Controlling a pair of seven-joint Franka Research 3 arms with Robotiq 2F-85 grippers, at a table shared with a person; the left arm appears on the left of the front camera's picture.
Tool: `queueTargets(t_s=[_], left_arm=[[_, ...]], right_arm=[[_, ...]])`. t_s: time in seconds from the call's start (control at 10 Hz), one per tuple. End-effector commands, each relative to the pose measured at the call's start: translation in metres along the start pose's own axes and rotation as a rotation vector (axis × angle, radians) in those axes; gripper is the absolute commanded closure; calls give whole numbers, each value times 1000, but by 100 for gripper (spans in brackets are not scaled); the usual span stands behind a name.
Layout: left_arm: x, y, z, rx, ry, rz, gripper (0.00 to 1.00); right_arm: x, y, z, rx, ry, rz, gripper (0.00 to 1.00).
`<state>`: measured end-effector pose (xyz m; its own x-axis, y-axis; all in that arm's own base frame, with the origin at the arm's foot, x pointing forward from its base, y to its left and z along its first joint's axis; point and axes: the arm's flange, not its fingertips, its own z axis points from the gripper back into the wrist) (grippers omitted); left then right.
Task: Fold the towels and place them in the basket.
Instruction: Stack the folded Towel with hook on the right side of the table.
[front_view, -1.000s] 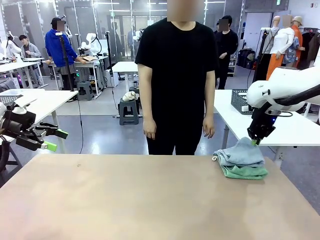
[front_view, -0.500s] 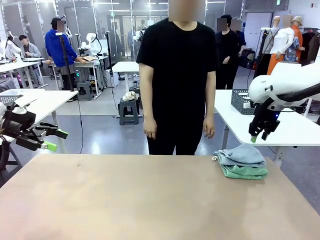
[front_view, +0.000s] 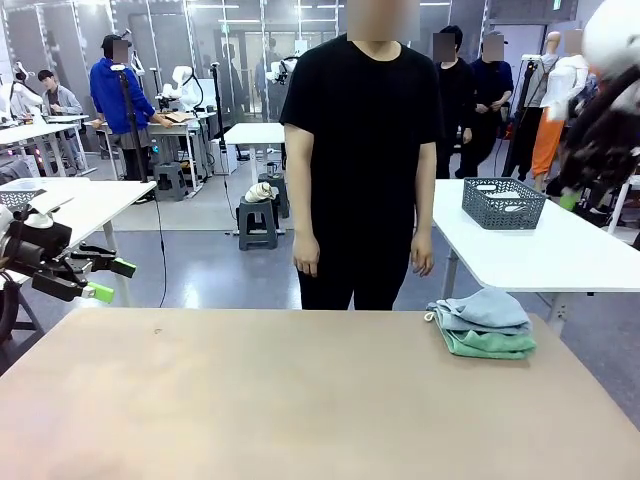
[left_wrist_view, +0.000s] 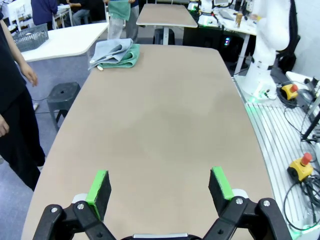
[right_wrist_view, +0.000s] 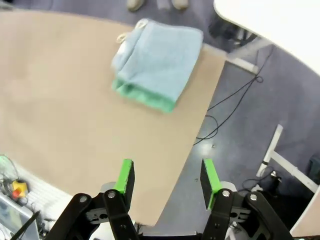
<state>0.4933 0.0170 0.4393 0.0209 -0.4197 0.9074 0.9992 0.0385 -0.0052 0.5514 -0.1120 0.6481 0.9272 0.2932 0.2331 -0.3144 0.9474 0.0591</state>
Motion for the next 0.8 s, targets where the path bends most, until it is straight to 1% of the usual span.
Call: queueTargets(t_s=[0.0,0.1,0.2,0.3,0.4,0.5,0.6,0.7], left_arm=[[1,-1,0,4,2,-2,0],[1,-1,0,4,2,-2,0],[1,-1,0,4,2,-2,0],[1,-1,0,4,2,-2,0],[1,-1,0,4,2,-2,0],[1,-1,0,4,2,-2,0],[1,-1,0,4,2,-2,0],[1,-1,0,4,2,-2,0]], right_arm=[[-52,20,43,145,-31,48,33],[-69,32,57,219,-46,-12,33],[-86,46,67,236,-95,-57,33],[-102,60,73,250,-112,-102,33],[-118,71,76,234,-120,-143,33],[-126,75,75,219,-144,-146,33],[-129,76,73,207,-145,-144,33],[-124,74,63,105,-152,-121,33]])
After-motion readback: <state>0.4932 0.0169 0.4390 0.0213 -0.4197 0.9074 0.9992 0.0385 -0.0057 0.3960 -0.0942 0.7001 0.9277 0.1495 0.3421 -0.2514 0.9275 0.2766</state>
